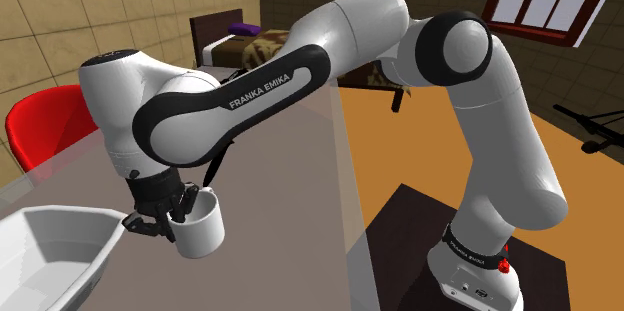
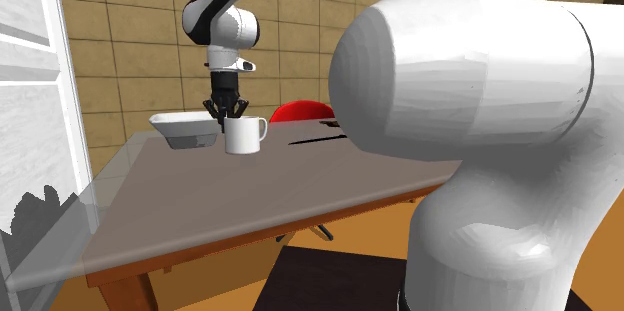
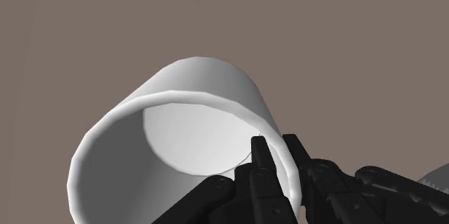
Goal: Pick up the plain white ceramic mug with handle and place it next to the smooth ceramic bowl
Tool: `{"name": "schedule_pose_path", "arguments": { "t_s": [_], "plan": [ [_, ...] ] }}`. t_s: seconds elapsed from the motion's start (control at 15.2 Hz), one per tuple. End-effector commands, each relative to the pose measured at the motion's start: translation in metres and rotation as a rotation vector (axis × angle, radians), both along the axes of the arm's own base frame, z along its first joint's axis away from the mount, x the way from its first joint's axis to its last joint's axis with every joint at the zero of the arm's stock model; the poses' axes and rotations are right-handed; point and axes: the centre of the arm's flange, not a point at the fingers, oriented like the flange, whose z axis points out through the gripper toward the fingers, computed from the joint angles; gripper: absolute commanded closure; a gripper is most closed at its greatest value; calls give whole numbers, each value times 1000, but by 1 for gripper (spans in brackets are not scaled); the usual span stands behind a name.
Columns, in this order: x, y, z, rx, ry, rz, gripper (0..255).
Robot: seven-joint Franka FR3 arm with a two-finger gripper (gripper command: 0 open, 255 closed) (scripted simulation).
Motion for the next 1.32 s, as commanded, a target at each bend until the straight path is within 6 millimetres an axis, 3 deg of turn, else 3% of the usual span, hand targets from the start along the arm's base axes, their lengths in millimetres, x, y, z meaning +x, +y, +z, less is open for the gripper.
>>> {"name": "schedule_pose_path", "arguments": {
  "t_s": [0.0, 0.2, 0.26, 0.59, 0.86, 1.25],
  "plan": [
    [0, 0, 0, 0, 0, 0, 255],
    [0, 0, 0, 0, 0, 0, 255],
    [0, 0, 0, 0, 0, 0, 0],
    [0, 0, 0, 0, 0, 0, 0],
    [3, 1, 50, 0, 0, 0, 0],
    [3, 1, 50, 0, 0, 0, 0]
  ]
}}
